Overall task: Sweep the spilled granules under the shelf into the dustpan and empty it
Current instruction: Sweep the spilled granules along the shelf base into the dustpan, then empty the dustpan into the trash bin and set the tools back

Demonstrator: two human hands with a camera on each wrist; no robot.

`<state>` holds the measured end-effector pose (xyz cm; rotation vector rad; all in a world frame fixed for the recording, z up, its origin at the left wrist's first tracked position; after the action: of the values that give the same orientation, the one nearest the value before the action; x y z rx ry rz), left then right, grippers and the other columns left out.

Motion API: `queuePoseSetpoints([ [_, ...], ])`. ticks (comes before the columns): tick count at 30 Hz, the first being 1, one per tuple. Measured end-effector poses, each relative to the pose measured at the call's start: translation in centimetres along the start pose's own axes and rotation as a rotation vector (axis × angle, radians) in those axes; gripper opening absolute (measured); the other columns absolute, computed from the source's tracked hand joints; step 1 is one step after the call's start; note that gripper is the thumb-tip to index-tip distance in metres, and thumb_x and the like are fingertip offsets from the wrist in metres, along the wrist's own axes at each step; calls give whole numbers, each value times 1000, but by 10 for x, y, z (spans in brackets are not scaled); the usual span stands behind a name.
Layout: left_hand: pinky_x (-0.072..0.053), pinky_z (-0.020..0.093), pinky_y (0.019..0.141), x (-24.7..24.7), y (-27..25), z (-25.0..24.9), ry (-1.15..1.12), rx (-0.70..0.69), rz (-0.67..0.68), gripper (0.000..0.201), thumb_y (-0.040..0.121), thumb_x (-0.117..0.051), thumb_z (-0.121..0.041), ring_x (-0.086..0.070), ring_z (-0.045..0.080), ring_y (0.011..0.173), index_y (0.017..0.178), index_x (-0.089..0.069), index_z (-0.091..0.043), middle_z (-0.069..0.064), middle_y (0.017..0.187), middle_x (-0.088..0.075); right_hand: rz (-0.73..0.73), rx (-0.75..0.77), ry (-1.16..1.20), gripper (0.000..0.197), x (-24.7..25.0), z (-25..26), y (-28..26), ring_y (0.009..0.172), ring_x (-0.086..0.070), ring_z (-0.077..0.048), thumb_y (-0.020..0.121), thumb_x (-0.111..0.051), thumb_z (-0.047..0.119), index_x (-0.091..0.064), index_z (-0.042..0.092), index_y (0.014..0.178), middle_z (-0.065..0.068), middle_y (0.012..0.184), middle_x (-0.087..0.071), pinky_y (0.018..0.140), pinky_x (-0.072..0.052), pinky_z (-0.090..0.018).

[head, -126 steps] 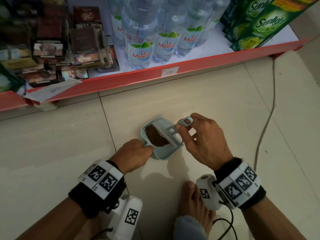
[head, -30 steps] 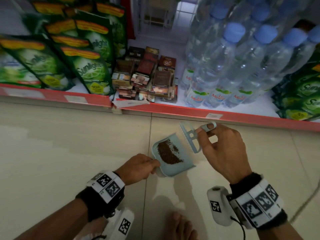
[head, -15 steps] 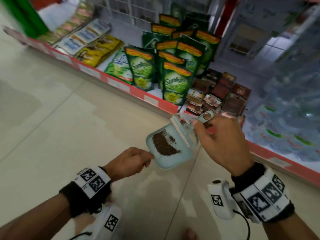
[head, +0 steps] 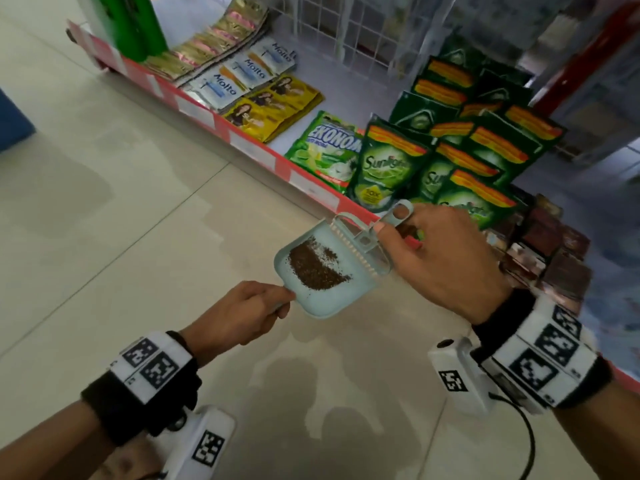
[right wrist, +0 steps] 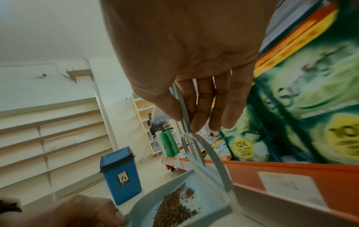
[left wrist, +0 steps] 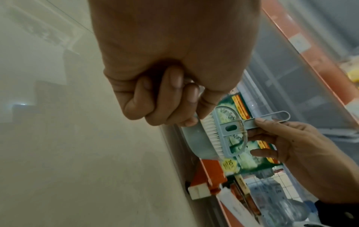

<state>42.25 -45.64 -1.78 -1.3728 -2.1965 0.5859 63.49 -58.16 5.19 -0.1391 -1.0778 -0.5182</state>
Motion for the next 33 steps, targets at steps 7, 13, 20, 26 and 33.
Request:
queuePoseSetpoints([
  [7,-22,21,42,89,12,13,-46,1,-33,37,97,-49,-30,-24,14,44,64,-49,-13,-1,50,-30,37,13,-11,46,-44,64,69,62,-62,-21,93,-47,49,-65,13,72,-2,66,-66,60,-51,-42],
  [13,-21,20,40,169,-6,26,-158,48,-108,36,95,-50,-32,-23,13,42,64,-49,-14,-4,47,-29,82,87,16,38,-76,141,124,67,-65,-17,94,-52,44,-68,14,76,1,72,-69,64,-53,-42],
  [20,-22,21,42,240,-29,52,-291,69,-284,35,94,-50,-32,-24,15,44,64,-49,-14,-1,51,-31,182,287,19,32,-114,212,190,72,-65,-16,94,-56,38,-72,15,80,0,76,-71,67,-51,-40],
  [26,-21,21,42,294,-43,89,-411,138,-502,34,93,-52,-34,-25,15,45,64,-50,-16,-2,50,-33,241,414,152,24,-184,268,245,59,-56,13,93,-61,31,-65,35,69,27,52,-55,55,-35,-3],
  [33,-18,21,42,357,-55,102,-540,181,-674,30,93,-53,-35,-23,13,44,70,-53,-16,-3,51,-31,283,611,251,22,-234,336,308,71,-59,12,95,-59,30,-77,18,92,12,80,-69,65,-40,-1],
])
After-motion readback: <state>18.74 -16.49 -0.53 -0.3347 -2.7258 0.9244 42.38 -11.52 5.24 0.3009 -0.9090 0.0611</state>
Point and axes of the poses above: each hand's wrist, its own y-axis towards the middle knuckle, its own x-axis out of the back of the hand, z = x × y, the point moved 1 cm from there along y, towards the middle knuckle
